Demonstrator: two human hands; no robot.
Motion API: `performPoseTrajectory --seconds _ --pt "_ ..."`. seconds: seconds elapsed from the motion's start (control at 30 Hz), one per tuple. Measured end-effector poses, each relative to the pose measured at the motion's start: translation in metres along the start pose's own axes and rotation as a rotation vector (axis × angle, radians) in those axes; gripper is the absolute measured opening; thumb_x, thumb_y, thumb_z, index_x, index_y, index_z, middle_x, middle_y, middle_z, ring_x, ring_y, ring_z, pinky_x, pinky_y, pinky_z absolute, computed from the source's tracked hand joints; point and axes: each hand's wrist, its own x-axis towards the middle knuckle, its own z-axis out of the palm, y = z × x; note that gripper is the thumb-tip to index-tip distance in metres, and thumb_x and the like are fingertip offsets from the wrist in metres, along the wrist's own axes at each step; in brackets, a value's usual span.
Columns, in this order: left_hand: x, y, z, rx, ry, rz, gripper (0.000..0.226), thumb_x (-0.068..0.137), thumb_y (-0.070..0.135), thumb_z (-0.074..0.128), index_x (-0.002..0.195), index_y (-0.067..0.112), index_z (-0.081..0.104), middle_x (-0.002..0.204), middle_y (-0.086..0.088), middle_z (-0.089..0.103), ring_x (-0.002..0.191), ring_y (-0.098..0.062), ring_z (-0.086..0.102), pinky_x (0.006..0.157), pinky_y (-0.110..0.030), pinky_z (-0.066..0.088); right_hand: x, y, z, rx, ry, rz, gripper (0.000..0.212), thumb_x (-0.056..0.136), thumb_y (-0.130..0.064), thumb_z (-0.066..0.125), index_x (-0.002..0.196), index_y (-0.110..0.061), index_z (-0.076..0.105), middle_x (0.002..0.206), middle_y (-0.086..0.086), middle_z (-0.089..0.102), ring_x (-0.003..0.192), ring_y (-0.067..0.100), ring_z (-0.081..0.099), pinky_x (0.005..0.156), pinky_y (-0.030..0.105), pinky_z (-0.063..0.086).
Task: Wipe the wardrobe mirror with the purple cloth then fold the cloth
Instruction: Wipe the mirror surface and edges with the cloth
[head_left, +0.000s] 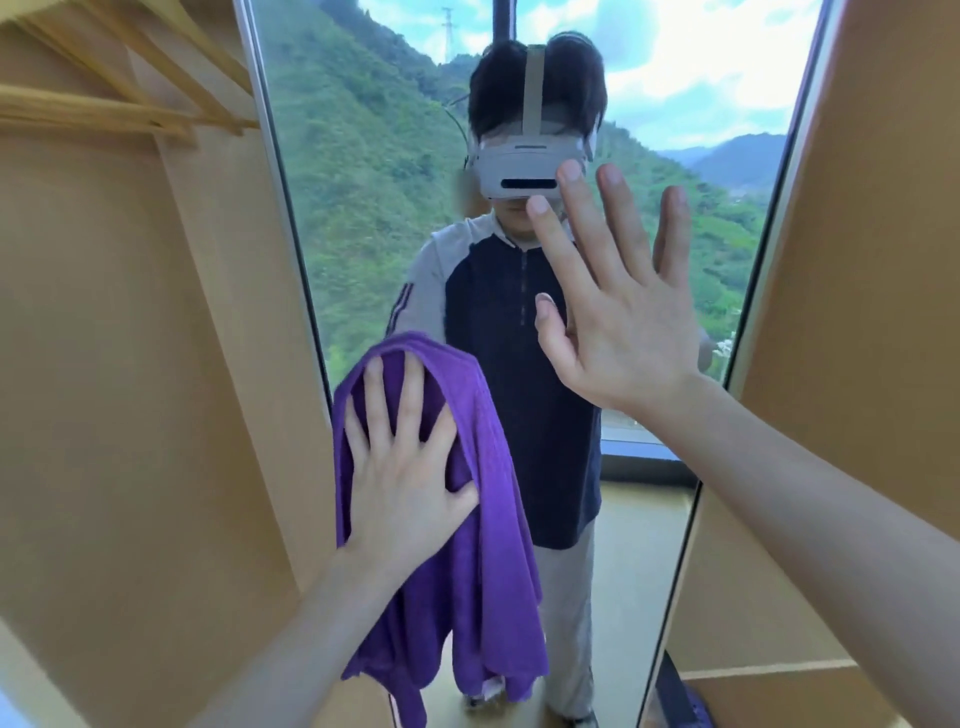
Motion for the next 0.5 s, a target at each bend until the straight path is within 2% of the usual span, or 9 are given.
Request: performPoseTrajectory --seconds 0.07,0.13,0.3,0.4,0.5 --pt "-0.027 0.01 0.013 0.005 -0.079 0.062 0.075 0.057 0.042 0.079 0.124 0.021 0.05 0.165 -0.011 0.005 0.152 -0.045 -0.001 0.113 -0.064 0.013 -0.001 0.001 0.001 0.011 -0.001 -0.004 0.066 0.102 -0.037 0.041 0.162 -0.014 0.028 0.169 0.012 0.025 0.157 0.037 0.021 0.122 0.068 0.011" --pt "-0.043 0.021 0.022 0.012 -0.13 0.14 0.081 0.059 0.045 0.08 0.131 0.022 0.049 0.165 -0.01 0.008 0.15 -0.043 0.005 0.107 -0.063 0.019 0.0 0.001 0.001 0.019 -0.006 -0.008 0.067 0.102 -0.036 0.041 0.163 -0.013 0.028 0.169 0.012 0.025 0.157 0.037 0.021 0.122 0.068 0.011" --pt "-0.03 0.033 0.016 -0.01 -0.155 0.163 0.079 0.07 0.047 0.075 0.14 0.028 0.044 0.167 -0.006 0.008 0.152 -0.041 0.008 0.108 -0.063 0.029 0.001 0.001 -0.004 0.09 -0.022 -0.014 0.065 0.101 -0.03 0.044 0.162 -0.013 0.029 0.17 0.012 0.025 0.157 0.037 0.019 0.122 0.068 0.012" --pt "-0.01 0.04 0.006 -0.017 -0.127 0.201 0.076 0.075 0.048 0.067 0.144 0.03 0.041 0.168 -0.004 0.006 0.153 -0.041 0.006 0.111 -0.063 0.025 -0.002 0.008 -0.015 0.325 -0.04 -0.011 0.058 0.103 -0.024 0.04 0.159 -0.012 0.036 0.17 0.01 0.026 0.159 0.032 0.015 0.126 0.057 0.001" --pt "-0.002 0.049 0.001 -0.033 -0.103 0.207 0.074 0.078 0.048 0.065 0.146 0.031 0.04 0.17 -0.004 0.004 0.155 -0.04 0.002 0.112 -0.064 0.026 -0.022 0.015 -0.027 0.552 -0.109 0.042 0.053 0.106 -0.026 0.032 0.157 -0.013 0.041 0.17 0.005 0.026 0.16 0.026 0.011 0.128 0.056 0.004"
